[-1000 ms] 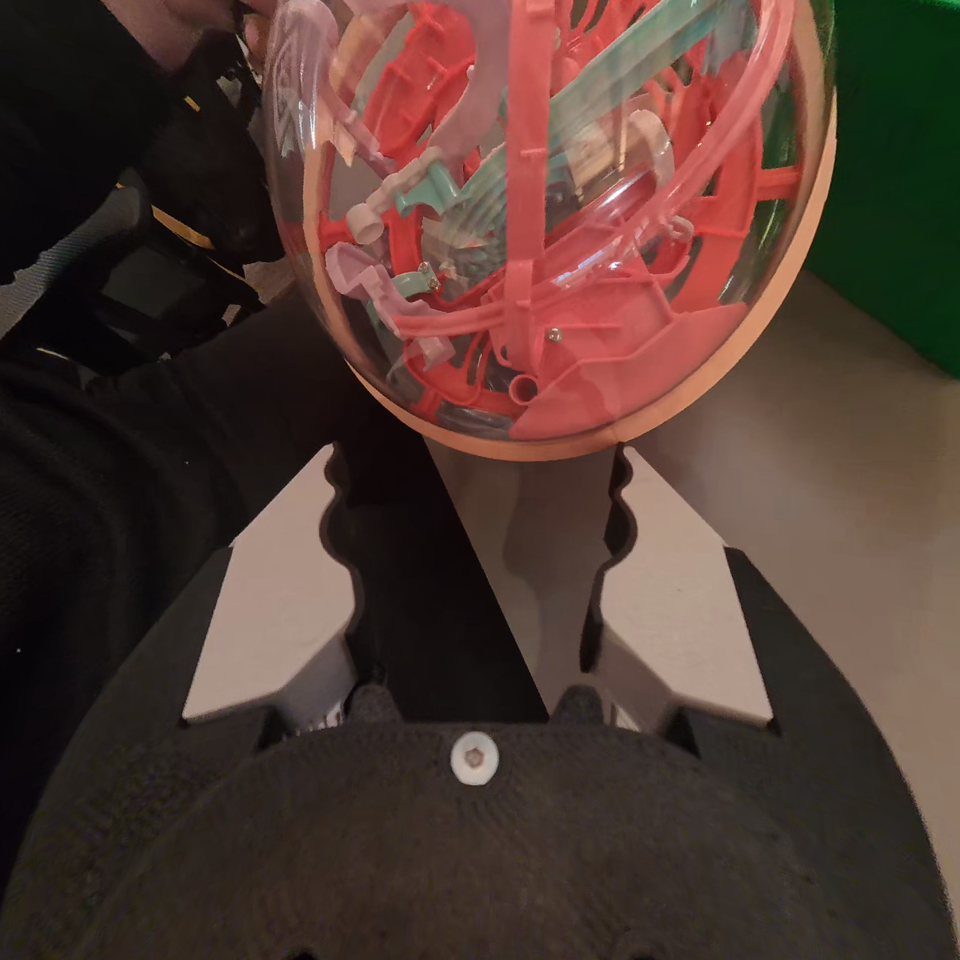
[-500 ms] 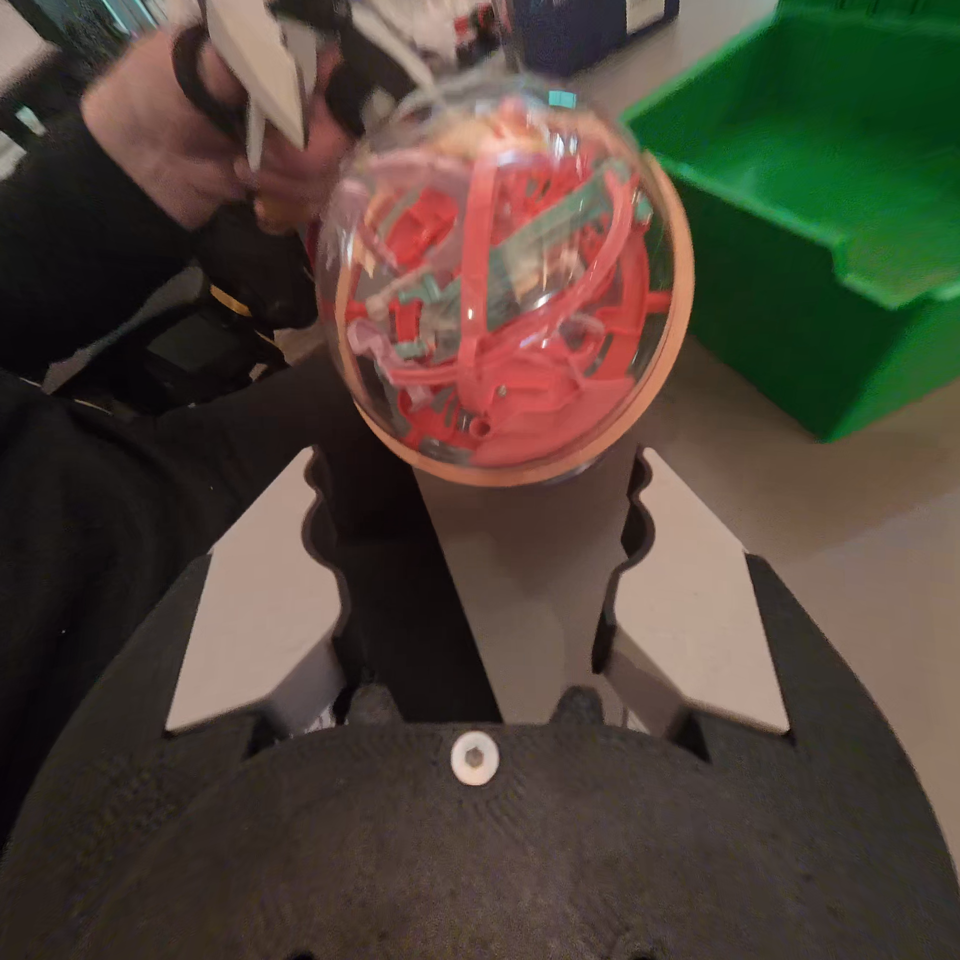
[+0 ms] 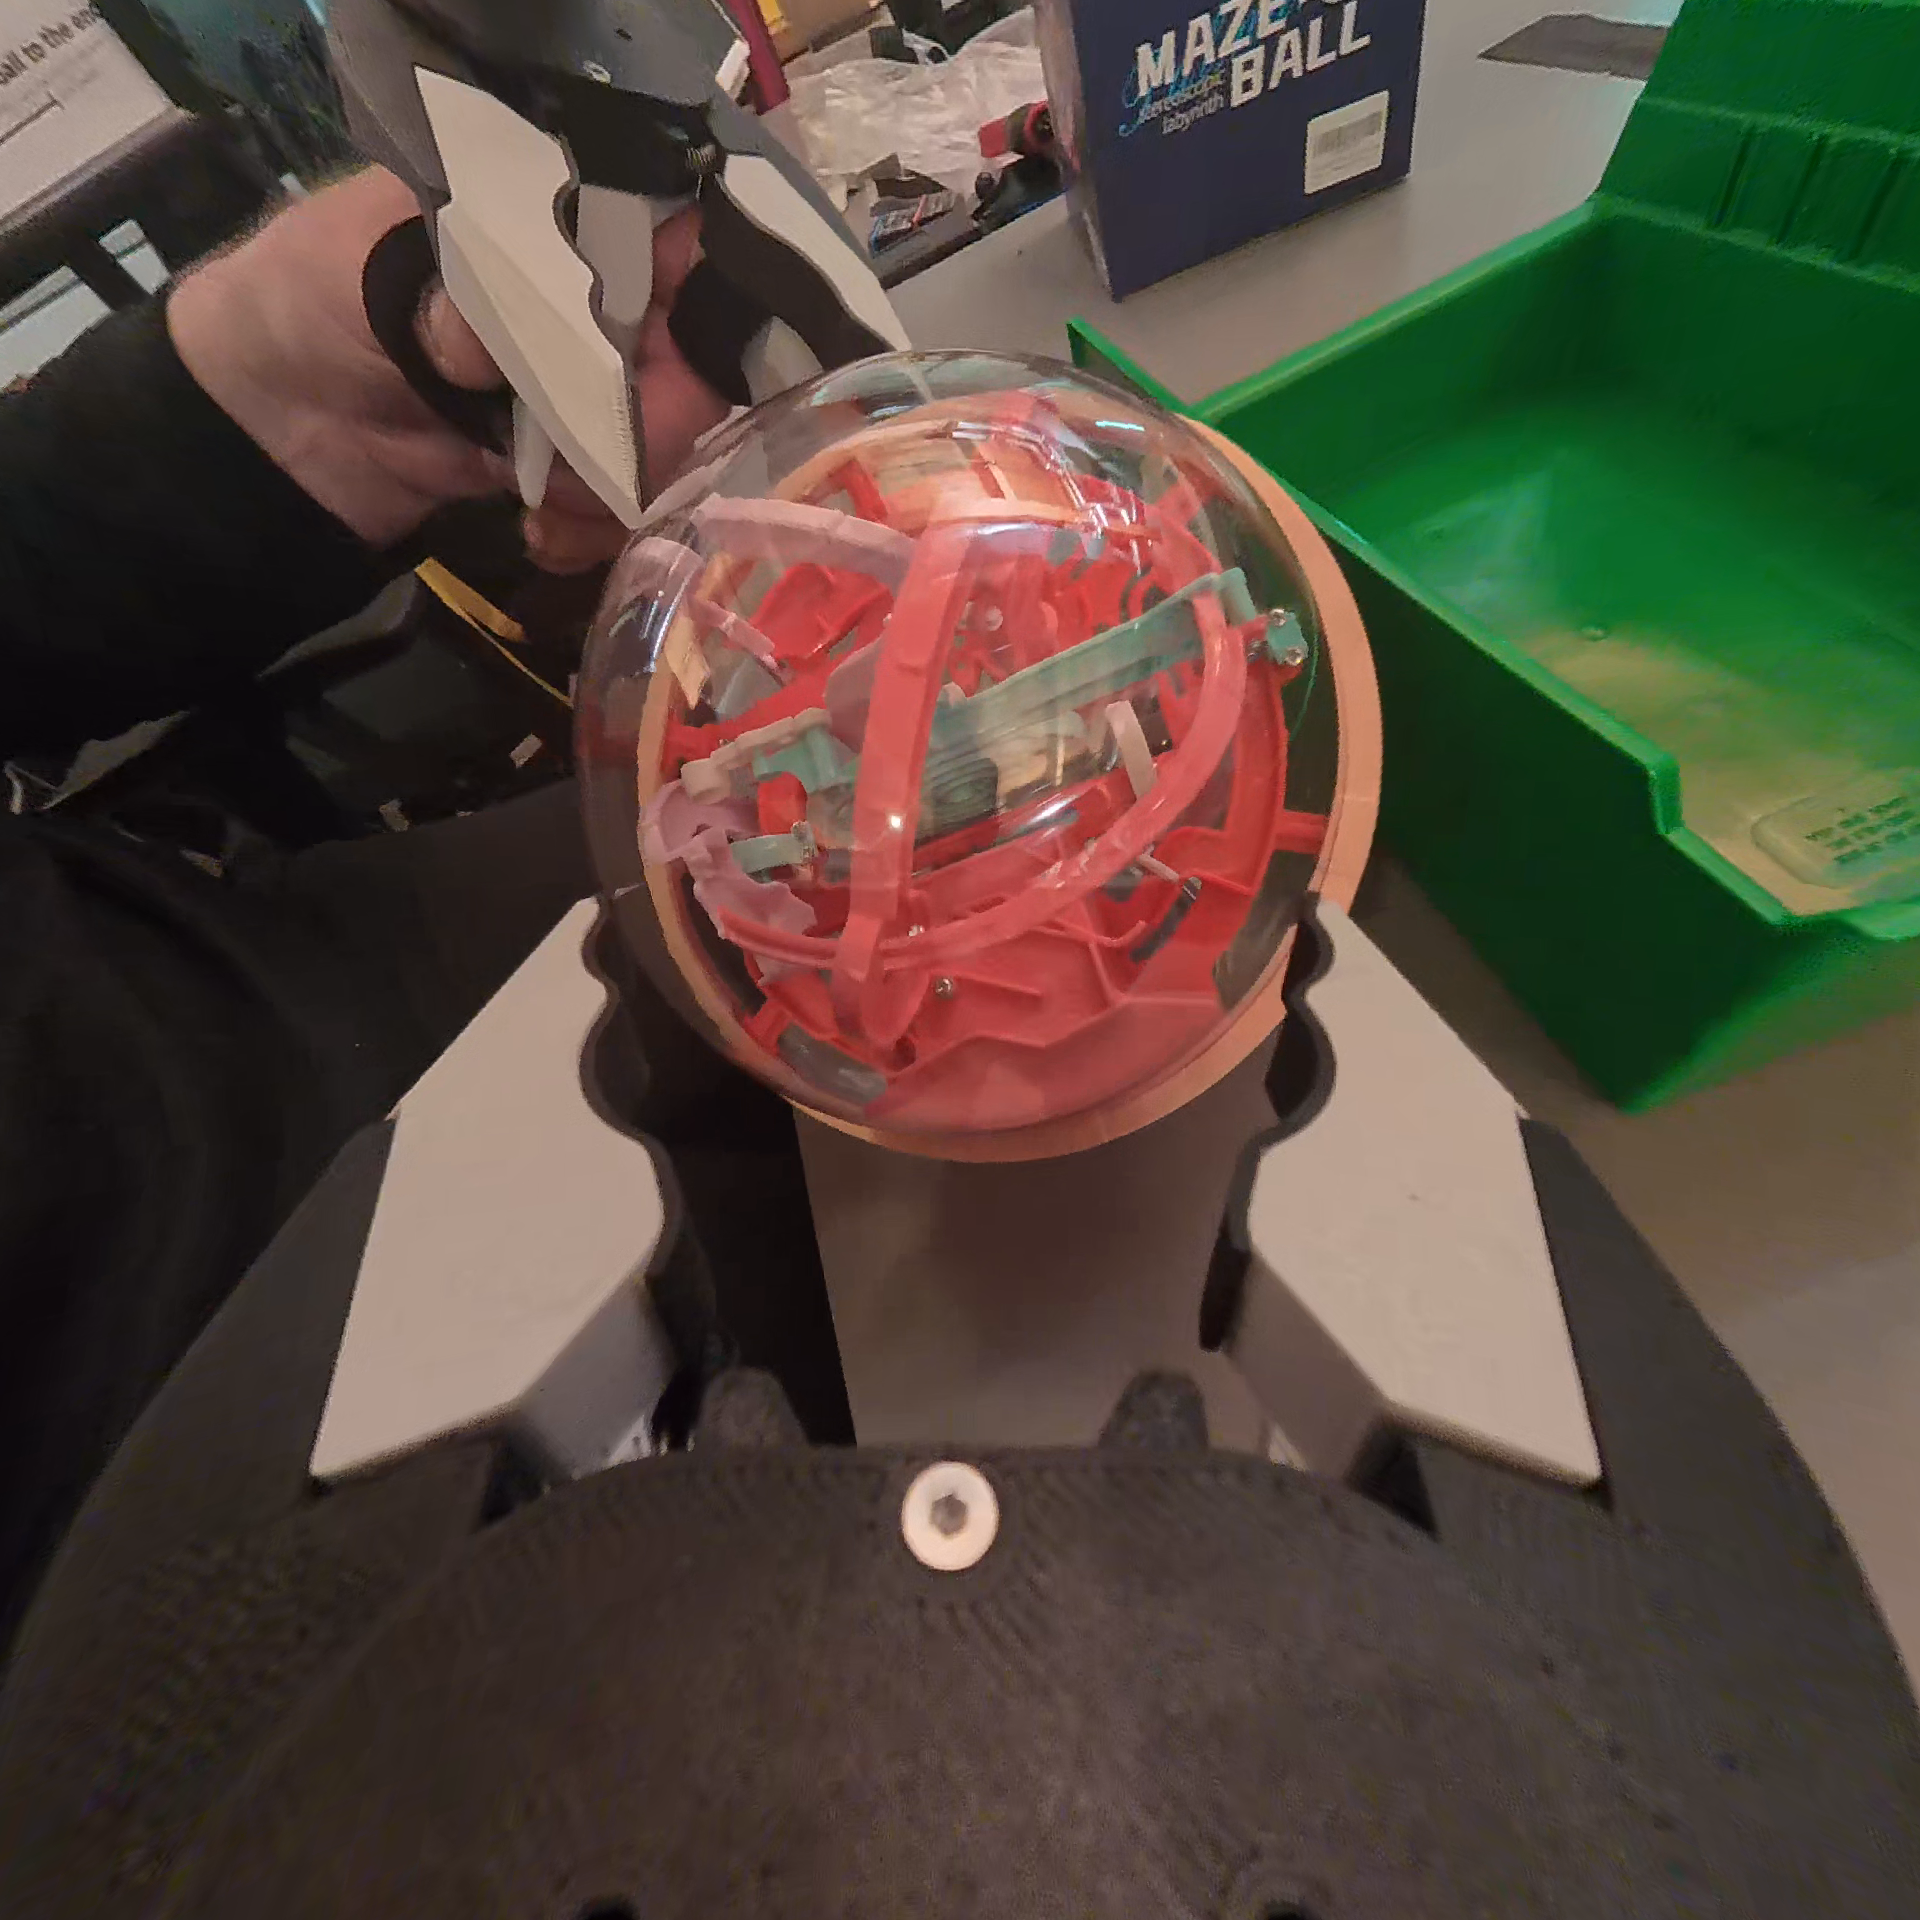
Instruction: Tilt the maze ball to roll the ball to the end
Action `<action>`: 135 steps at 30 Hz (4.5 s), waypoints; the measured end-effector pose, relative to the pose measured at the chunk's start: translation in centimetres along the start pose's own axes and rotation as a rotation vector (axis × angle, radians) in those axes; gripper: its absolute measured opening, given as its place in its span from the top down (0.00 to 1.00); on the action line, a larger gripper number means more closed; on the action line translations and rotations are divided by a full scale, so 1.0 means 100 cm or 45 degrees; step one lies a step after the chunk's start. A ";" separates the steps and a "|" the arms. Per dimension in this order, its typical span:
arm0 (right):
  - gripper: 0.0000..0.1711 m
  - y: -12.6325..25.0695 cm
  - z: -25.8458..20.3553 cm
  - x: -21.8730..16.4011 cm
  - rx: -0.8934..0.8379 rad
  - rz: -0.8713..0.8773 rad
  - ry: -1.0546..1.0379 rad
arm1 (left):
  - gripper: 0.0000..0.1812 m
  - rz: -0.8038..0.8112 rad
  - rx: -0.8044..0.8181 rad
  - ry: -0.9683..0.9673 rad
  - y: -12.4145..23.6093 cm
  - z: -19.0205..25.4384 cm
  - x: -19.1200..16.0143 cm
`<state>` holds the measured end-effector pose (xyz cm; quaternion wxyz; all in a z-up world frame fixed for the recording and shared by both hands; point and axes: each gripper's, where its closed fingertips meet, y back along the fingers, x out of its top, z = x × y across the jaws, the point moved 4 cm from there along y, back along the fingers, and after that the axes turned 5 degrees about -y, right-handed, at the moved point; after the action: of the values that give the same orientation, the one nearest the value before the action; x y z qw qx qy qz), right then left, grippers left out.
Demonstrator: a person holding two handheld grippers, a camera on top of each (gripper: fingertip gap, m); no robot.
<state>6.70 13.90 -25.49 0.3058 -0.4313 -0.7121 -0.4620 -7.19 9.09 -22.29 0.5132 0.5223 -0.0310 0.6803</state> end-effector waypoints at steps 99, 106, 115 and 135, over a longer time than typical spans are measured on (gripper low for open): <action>0.21 -0.023 -0.015 0.004 -0.208 0.023 0.070 | 0.50 0.056 -0.421 -0.096 0.009 -0.036 -0.033; 0.21 -0.024 -0.016 0.006 -0.257 0.042 0.143 | 0.50 0.043 -0.482 -0.076 0.007 -0.041 -0.038; 0.23 -0.021 -0.015 0.007 -0.221 0.093 0.110 | 0.53 0.088 -0.545 0.006 0.010 -0.053 -0.035; 0.35 -0.004 -0.017 -0.005 -0.174 0.212 0.031 | 0.68 0.194 -0.531 0.037 0.016 -0.062 -0.019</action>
<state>6.63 12.07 -25.43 0.3217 -0.5030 -0.6369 -0.4877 -12.69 10.61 -25.71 0.5577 0.3913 -0.2028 0.7034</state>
